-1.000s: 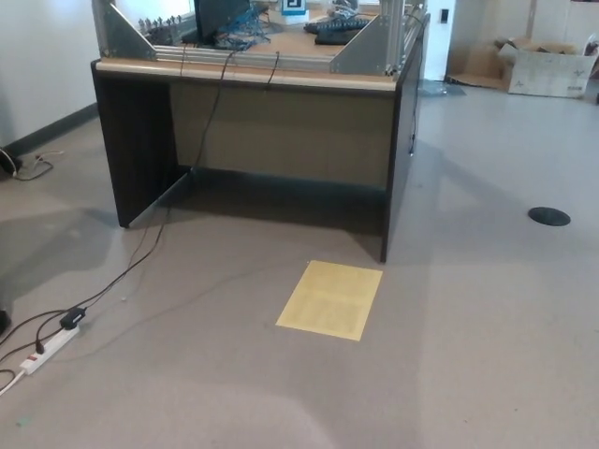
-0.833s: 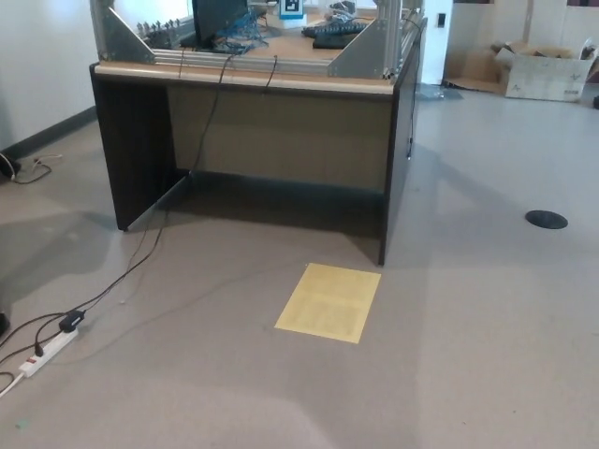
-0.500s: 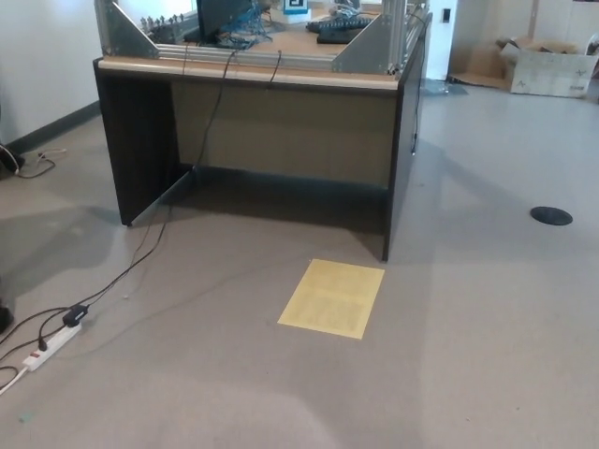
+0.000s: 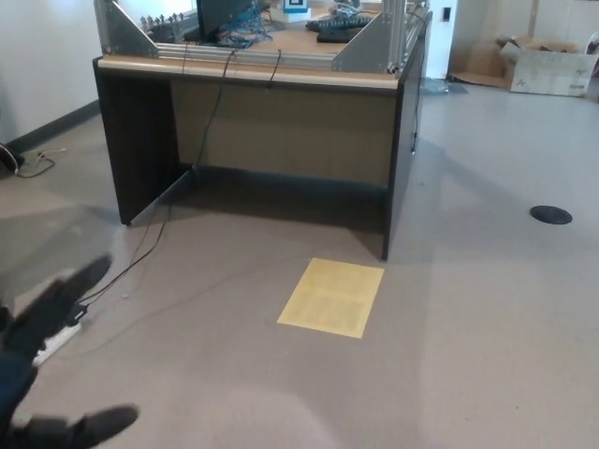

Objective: A person hands over a black lunchbag to the robot and the robot uses its left hand to grab the strips of the lunchbag, the gives it back to the person.

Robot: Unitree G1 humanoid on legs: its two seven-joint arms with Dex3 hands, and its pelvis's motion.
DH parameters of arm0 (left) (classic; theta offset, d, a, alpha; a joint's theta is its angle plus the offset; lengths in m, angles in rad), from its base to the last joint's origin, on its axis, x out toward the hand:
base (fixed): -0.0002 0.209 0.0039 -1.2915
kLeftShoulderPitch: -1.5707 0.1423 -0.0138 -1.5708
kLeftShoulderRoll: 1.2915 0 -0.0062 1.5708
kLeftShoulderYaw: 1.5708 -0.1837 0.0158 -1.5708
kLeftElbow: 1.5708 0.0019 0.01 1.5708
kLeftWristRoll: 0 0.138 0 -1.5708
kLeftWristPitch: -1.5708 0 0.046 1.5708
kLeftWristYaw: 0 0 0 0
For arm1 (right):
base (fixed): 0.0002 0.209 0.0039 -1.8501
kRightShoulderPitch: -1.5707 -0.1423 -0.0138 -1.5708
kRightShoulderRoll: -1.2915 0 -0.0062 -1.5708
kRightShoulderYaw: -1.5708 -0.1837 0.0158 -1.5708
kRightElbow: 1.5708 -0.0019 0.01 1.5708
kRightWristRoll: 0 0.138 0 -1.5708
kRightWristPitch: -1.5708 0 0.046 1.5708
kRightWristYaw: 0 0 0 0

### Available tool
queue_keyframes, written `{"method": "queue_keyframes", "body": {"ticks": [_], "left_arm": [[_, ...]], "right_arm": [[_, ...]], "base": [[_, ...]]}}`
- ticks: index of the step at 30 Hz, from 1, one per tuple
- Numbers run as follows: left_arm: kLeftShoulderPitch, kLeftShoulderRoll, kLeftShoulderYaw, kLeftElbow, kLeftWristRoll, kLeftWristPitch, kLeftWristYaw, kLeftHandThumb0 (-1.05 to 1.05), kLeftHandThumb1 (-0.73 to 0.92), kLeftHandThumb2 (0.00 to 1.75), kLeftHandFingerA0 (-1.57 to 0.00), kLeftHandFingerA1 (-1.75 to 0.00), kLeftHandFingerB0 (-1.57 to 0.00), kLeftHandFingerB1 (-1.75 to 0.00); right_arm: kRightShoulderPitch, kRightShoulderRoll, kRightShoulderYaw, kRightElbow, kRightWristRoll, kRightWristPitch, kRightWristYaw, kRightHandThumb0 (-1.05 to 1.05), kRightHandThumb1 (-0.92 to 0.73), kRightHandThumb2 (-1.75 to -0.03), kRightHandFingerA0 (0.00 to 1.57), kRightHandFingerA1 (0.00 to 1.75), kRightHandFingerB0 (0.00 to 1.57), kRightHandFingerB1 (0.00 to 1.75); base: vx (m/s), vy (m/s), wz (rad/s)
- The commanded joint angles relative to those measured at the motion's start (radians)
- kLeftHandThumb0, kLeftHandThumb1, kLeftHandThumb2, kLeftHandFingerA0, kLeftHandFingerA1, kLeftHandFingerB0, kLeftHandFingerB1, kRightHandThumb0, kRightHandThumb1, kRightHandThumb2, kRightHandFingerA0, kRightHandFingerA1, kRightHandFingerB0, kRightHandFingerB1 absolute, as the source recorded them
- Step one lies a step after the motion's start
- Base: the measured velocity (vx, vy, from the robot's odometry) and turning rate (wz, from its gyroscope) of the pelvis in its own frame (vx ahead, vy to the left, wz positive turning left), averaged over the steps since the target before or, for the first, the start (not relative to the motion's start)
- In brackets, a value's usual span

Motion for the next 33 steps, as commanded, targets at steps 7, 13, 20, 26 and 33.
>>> {"method": "queue_keyframes", "body": {"ticks": [7,13,20,26,33], "left_arm": [[-0.363,-0.010,-0.127,-0.193,0.046,0.336,-0.108,-0.63,0.41,0.75,-0.08,-0.18,-0.08,-0.21],[-0.488,-0.035,-0.188,-0.178,0.123,0.400,-0.096,-0.65,0.43,0.77,-0.09,-0.24,-0.08,-0.20],[-0.558,-0.086,-0.253,-0.196,0.196,0.488,-0.079,-0.65,0.41,0.78,-0.03,-0.38,-0.02,-0.23],[-0.615,-0.131,-0.291,-0.194,0.201,0.534,-0.090,-0.66,0.41,0.79,-0.03,-0.39,0.00,-0.20],[-0.656,-0.174,-0.339,-0.209,0.257,0.580,-0.095,-0.72,0.52,0.56,-0.14,-0.30,-0.01,-0.23]], "right_arm": [[0.012,-0.024,-0.007,0.013,0.007,-0.038,-0.015,-0.51,-0.61,-0.58,0.53,0.43,0.39,0.34],[-0.003,-0.022,-0.006,0.023,0.006,-0.035,-0.015,-0.48,-0.61,-0.58,0.54,0.44,0.40,0.34],[-0.001,-0.011,-0.005,0.025,0.012,-0.047,-0.006,-0.50,-0.60,-0.58,0.53,0.44,0.39,0.34],[-0.015,-0.024,0.006,0.022,-0.005,-0.056,-0.015,-0.51,-0.61,-0.59,0.54,0.44,0.39,0.34],[-0.034,-0.016,0.002,0.033,0.004,-0.054,-0.019,-0.45,-0.59,-0.57,0.55,0.45,0.41,0.34]], "base": [[0.00,0.000,0.00],[0.00,0.000,0.00],[0.00,0.000,0.00],[0.00,0.000,0.00],[0.00,0.000,0.00]]}}
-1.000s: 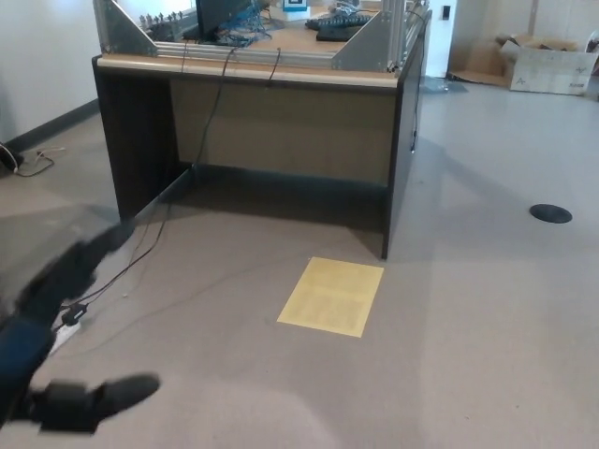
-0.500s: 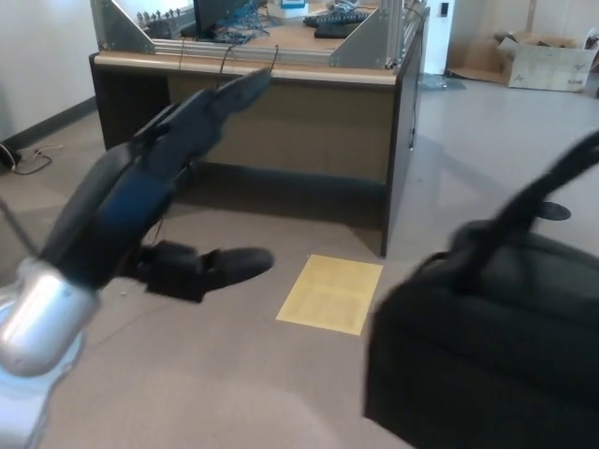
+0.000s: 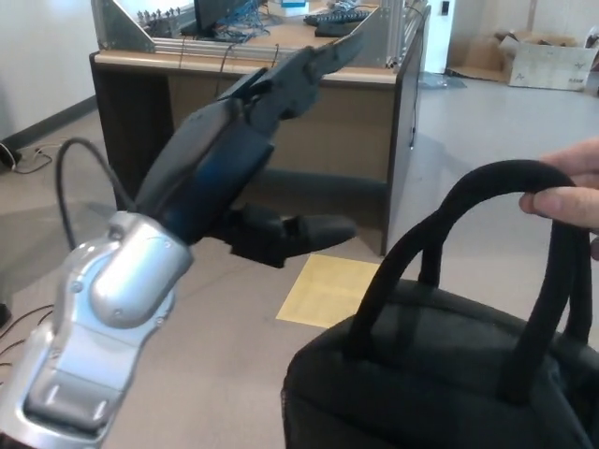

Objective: A person hands over a black lunchbag to the robot and the robot uses its left hand to grab the strips of the lunchbag, the gives it back to the person.

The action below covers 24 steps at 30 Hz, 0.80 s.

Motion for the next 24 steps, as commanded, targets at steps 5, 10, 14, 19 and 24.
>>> {"method": "queue_keyframes", "body": {"ticks": [5,10,14,19,24], "left_arm": [[-0.034,-0.031,-0.057,-0.018,0.084,0.105,-0.033,-0.74,0.43,0.80,-0.14,-0.43,-0.03,-0.15],[-0.033,-0.066,-0.078,-0.040,0.098,0.135,-0.037,-0.80,0.43,0.73,-0.08,-0.26,-0.03,-0.17],[-0.033,-0.082,-0.098,-0.075,0.105,0.175,-0.065,-0.77,0.52,0.58,-0.16,-0.32,0.00,-0.21],[-0.022,-0.102,-0.124,-0.123,0.124,0.215,-0.083,-0.79,0.51,0.59,-0.09,-0.29,0.00,-0.22],[-0.024,-0.110,-0.142,-0.132,0.147,0.232,-0.090,-0.78,0.51,0.59,-0.11,-0.31,0.00,-0.22]], "right_arm": [[-0.011,-0.014,0.001,0.002,0.005,-0.002,-0.004,-0.45,-0.60,-0.58,0.53,0.43,0.39,0.34],[-0.028,-0.015,0.015,0.006,-0.013,0.012,-0.022,-0.47,-0.60,-0.58,0.53,0.43,0.39,0.33],[-0.037,-0.016,0.015,0.015,-0.001,0.002,-0.005,-0.44,-0.59,-0.58,0.53,0.44,0.39,0.34],[-0.034,-0.014,0.010,0.014,0.013,-0.009,0.015,-0.41,-0.60,-0.58,0.52,0.44,0.39,0.34],[-0.040,-0.014,0.013,0.015,0.010,-0.007,0.017,-0.41,-0.60,-0.58,0.51,0.44,0.39,0.34]], "base": [[0.00,0.000,0.00],[0.00,0.000,0.00],[0.00,0.000,0.00],[0.00,0.000,0.00],[0.00,0.000,0.00]]}}
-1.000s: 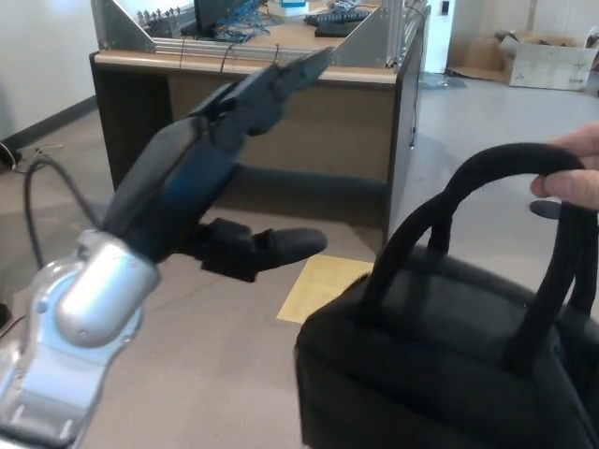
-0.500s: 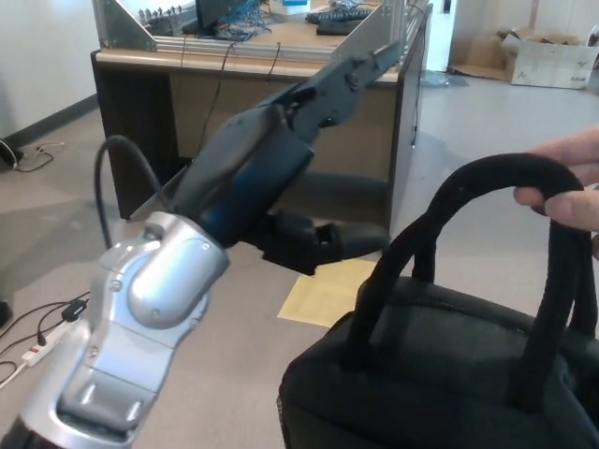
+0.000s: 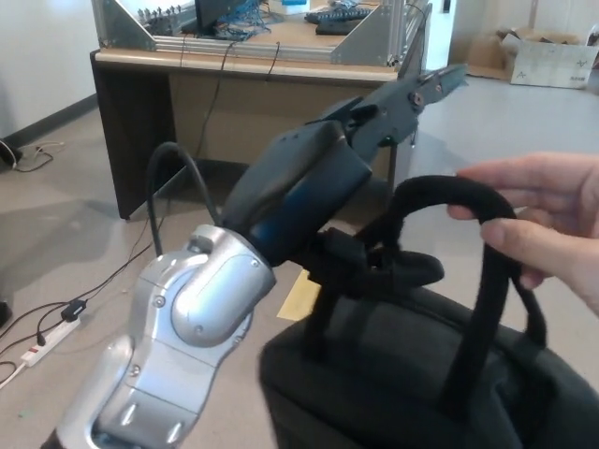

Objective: A person hands over a black lunchbag to the robot and the robot uses its left hand to grab the strips of the lunchbag, the gives it back to the person.

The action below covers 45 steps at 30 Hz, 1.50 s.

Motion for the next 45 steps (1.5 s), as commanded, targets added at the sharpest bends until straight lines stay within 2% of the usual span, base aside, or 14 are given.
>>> {"method": "queue_keyframes", "body": {"ticks": [1,7,8,9,10,12,13,16,17,19,24,26,30,45], "left_arm": [[-0.007,-0.012,-0.024,-0.018,0.055,0.066,-0.026,-0.78,0.51,0.59,-0.11,-0.31,0.00,-0.22],[-0.021,-0.013,-0.070,0.034,0.142,0.056,0.002,-0.61,0.42,0.75,-0.13,-0.43,-0.01,-0.18],[-0.029,-0.002,-0.091,0.073,0.195,0.035,0.035,-0.31,0.36,0.90,0.00,-0.46,0.00,-0.50],[-0.031,-0.002,-0.094,0.087,0.207,0.027,0.050,-0.31,0.36,0.90,0.00,-0.46,0.00,-0.50],[-0.036,0.000,-0.102,0.115,0.229,0.009,0.077,-0.40,0.51,0.58,-0.28,-0.38,-0.06,-0.22],[-0.045,0.013,-0.118,0.167,0.268,-0.024,0.118,-0.32,0.57,0.57,-0.38,-0.39,-0.11,-0.28],[-0.048,0.008,-0.124,0.217,0.276,-0.056,0.163,-0.22,0.69,0.61,-0.65,-1.20,-0.24,-0.31],[-0.059,-0.004,-0.125,0.316,0.289,-0.130,0.269,-0.20,0.76,0.62,-0.88,-1.59,-0.48,-0.36],[-0.060,-0.014,-0.122,0.364,0.294,-0.172,0.341,-0.26,0.70,0.66,-0.96,-1.61,-0.79,-0.49],[-0.052,-0.040,-0.115,0.430,0.300,-0.234,0.462,-0.23,0.68,0.60,-0.97,-1.62,-0.90,-0.53],[-0.013,-0.089,-0.078,0.452,0.277,-0.305,0.604,-0.08,0.80,0.65,-0.80,-1.75,-0.56,-1.53],[0.001,-0.095,-0.068,0.448,0.266,-0.330,0.623,-0.08,0.80,0.69,-0.79,-1.75,-0.52,-1.60],[0.027,-0.101,-0.049,0.439,0.245,-0.377,0.646,-0.03,0.77,0.68,-0.97,-1.72,-0.67,-1.40],[0.128,-0.078,0.057,0.328,0.264,-0.422,0.802,-0.05,0.72,0.77,-0.88,-1.68,-0.69,-1.27]], "right_arm": [[-0.008,-0.012,-0.003,0.006,0.011,-0.007,0.013,-0.41,-0.60,-0.58,0.51,0.44,0.39,0.34],[-0.017,-0.007,-0.003,0.009,0.010,-0.013,0.012,-0.39,-0.59,-0.58,0.51,0.44,0.40,0.34],[-0.024,-0.005,-0.002,0.012,0.011,-0.011,0.015,-0.40,-0.59,-0.58,0.52,0.44,0.40,0.34],[-0.027,-0.004,-0.002,0.012,0.012,-0.008,0.016,-0.40,-0.59,-0.58,0.52,0.44,0.40,0.34],[-0.029,-0.003,-0.003,0.013,0.012,-0.007,0.015,-0.40,-0.59,-0.58,0.52,0.44,0.41,0.34],[-0.034,-0.002,-0.001,0.018,0.007,-0.007,0.006,-0.40,-0.58,-0.58,0.53,0.44,0.41,0.34],[-0.032,-0.003,0.002,0.020,0.003,-0.006,0.003,-0.41,-0.58,-0.58,0.54,0.44,0.42,0.34],[-0.036,-0.003,0.010,0.020,-0.007,-0.004,-0.005,-0.43,-0.59,-0.58,0.53,0.43,0.42,0.34],[-0.038,-0.001,0.012,0.020,-0.007,-0.005,-0.006,-0.44,-0.59,-0.58,0.56,0.45,0.42,0.34],[-0.029,0.002,0.012,0.017,-0.002,-0.009,0.001,-0.43,-0.59,-0.57,0.60,0.46,0.43,0.34],[-0.042,-0.001,0.014,0.028,0.007,-0.001,0.032,-0.46,-0.61,-0.58,0.66,0.48,0.42,0.34],[-0.036,-0.003,0.014,0.024,0.010,0.003,0.044,-0.45,-0.61,-0.58,0.67,0.48,0.42,0.34],[-0.032,-0.002,0.017,0.024,0.008,0.006,0.038,-0.42,-0.61,-0.58,0.74,0.50,0.45,0.36],[0.007,-0.012,0.021,0.016,0.006,0.008,0.049,-0.42,-0.64,-0.59,0.69,0.48,0.45,0.36]], "base": [[0.00,0.000,0.00],[0.00,0.000,0.00],[0.00,0.000,0.00],[0.00,0.000,0.00],[0.00,0.000,0.00],[0.00,0.000,0.00],[0.00,0.000,0.00],[0.00,0.000,0.00],[0.00,0.000,0.00],[0.00,0.000,0.00],[0.00,0.000,0.00],[0.00,0.000,0.00],[0.00,0.000,0.00],[0.00,0.000,0.00]]}}
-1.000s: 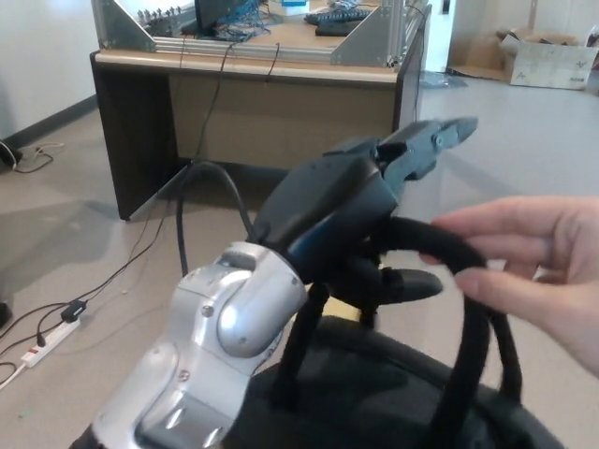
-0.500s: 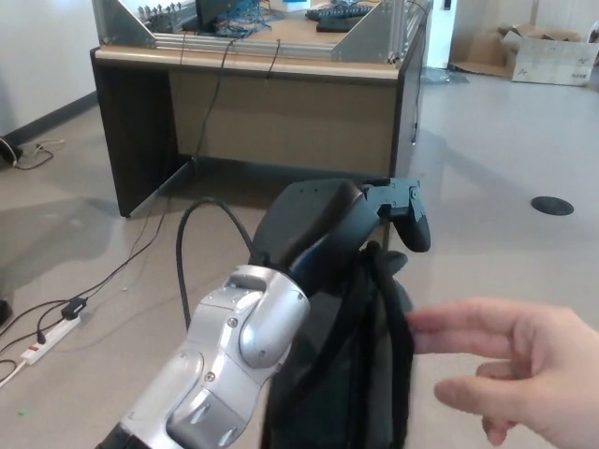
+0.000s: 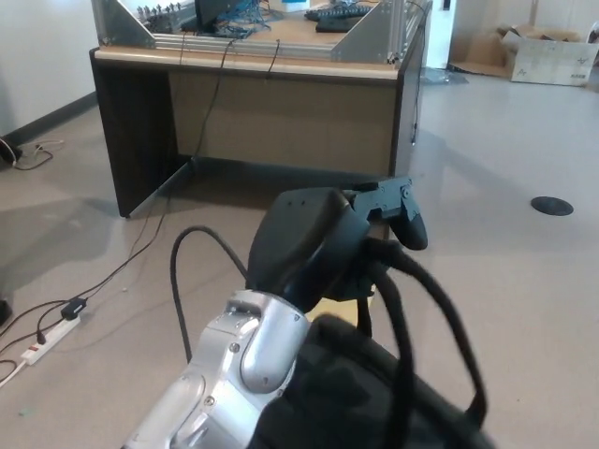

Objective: A person hands over a black lunchbag to the robot and the robot uses its left hand to grab the strips of the lunchbag, the gives it back to the person.

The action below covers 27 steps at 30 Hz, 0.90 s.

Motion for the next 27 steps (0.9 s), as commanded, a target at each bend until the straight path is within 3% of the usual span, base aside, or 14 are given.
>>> {"method": "queue_keyframes", "body": {"ticks": [1,2,6,9,10,12,15,16,19,20,25,26,27], "left_arm": [[0.091,0.032,0.149,-0.100,0.045,-0.212,0.337,-0.05,0.72,0.77,-0.88,-1.68,-0.69,-1.27],[0.118,0.042,0.184,-0.107,0.021,-0.244,0.347,-0.05,0.72,0.74,-0.95,-1.61,-0.74,-1.20],[0.201,0.088,0.288,-0.084,-0.030,-0.319,0.368,-0.04,0.69,0.85,-0.91,-1.59,-0.78,-1.21],[0.247,0.099,0.335,-0.065,-0.049,-0.363,0.376,-0.13,0.77,0.71,-1.02,-1.45,-0.79,-1.19],[0.265,0.110,0.351,-0.059,-0.049,-0.377,0.383,-0.08,0.72,0.75,-1.04,-1.39,-0.82,-1.17],[0.304,0.130,0.388,-0.044,-0.051,-0.420,0.402,-0.06,0.70,0.77,-1.02,-1.46,-0.83,-1.19],[0.344,0.151,0.422,-0.022,-0.068,-0.485,0.410,-0.02,0.61,0.92,-1.03,-1.38,-0.87,-1.22],[0.405,0.157,0.448,-0.015,-0.101,-0.543,0.407,-0.13,0.77,0.68,-1.00,-1.41,-0.85,-1.18],[0.464,0.160,0.468,0.004,-0.128,-0.611,0.400,-0.13,0.80,0.65,-1.07,-1.37,-0.85,-1.17],[0.501,0.161,0.477,0.009,-0.152,-0.643,0.386,-0.28,0.80,0.65,-1.11,-1.39,-0.85,-1.21],[0.660,0.187,0.529,0.069,-0.154,-0.749,0.403,-0.17,0.81,0.65,-1.09,-1.40,-0.84,-1.22],[0.716,0.205,0.554,0.107,-0.142,-0.750,0.419,-0.08,0.74,0.75,-0.98,-1.55,-0.84,-1.22],[0.728,0.213,0.564,0.135,-0.142,-0.764,0.426,-0.06,0.69,0.81,-0.99,-1.53,-0.85,-1.22]], "right_arm": [[0.038,-0.017,0.002,0.007,0.007,0.008,0.029,-0.42,-0.64,-0.59,0.69,0.48,0.45,0.36],[0.042,-0.017,0.003,0.006,0.007,0.007,0.033,-0.43,-0.64,-0.59,0.69,0.48,0.45,0.36],[0.063,-0.017,0.026,-0.008,-0.024,0.017,0.003,-0.43,-0.65,-0.59,0.69,0.47,0.45,0.36],[0.074,-0.012,0.027,-0.009,-0.021,0.003,-0.001,-0.45,-0.64,-0.59,0.71,0.49,0.46,0.37],[0.076,-0.010,0.026,-0.010,-0.018,0.001,0.001,-0.45,-0.65,-0.59,0.71,0.49,0.46,0.37],[0.083,-0.011,0.030,-0.018,-0.018,0.001,0.004,-0.46,-0.65,-0.59,0.69,0.48,0.46,0.37],[0.077,-0.015,0.036,-0.015,-0.025,0.002,-0.008,-0.45,-0.65,-0.59,0.69,0.48,0.45,0.37],[0.075,-0.012,0.032,-0.011,-0.016,-0.003,-0.002,-0.41,-0.65,-0.59,0.73,0.49,0.45,0.37],[0.067,-0.012,0.020,-0.004,0.003,-0.007,0.009,-0.40,-0.65,-0.59,0.70,0.49,0.44,0.37],[0.070,-0.008,0.014,-0.003,0.012,-0.007,0.010,-0.39,-0.65,-0.59,0.68,0.49,0.43,0.37],[0.103,-0.006,0.021,-0.017,-0.011,-0.026,-0.043,-0.47,-0.66,-0.59,0.64,0.47,0.38,0.34],[0.111,-0.008,0.020,-0.017,-0.014,-0.045,-0.056,-0.44,-0.67,-0.59,0.62,0.48,0.36,0.34],[0.112,-0.007,0.015,-0.015,-0.006,-0.050,-0.051,-0.44,-0.67,-0.59,0.60,0.47,0.35,0.34]], "base": [[0.00,0.000,0.00],[0.00,0.000,0.00],[0.00,0.000,0.00],[0.00,0.000,0.00],[0.00,0.000,0.00],[0.00,0.000,0.00],[0.00,0.000,0.00],[0.00,0.000,0.00],[0.00,0.000,0.00],[0.00,0.000,0.00],[0.00,0.000,0.00],[0.00,0.000,0.00],[0.00,0.000,0.00]]}}
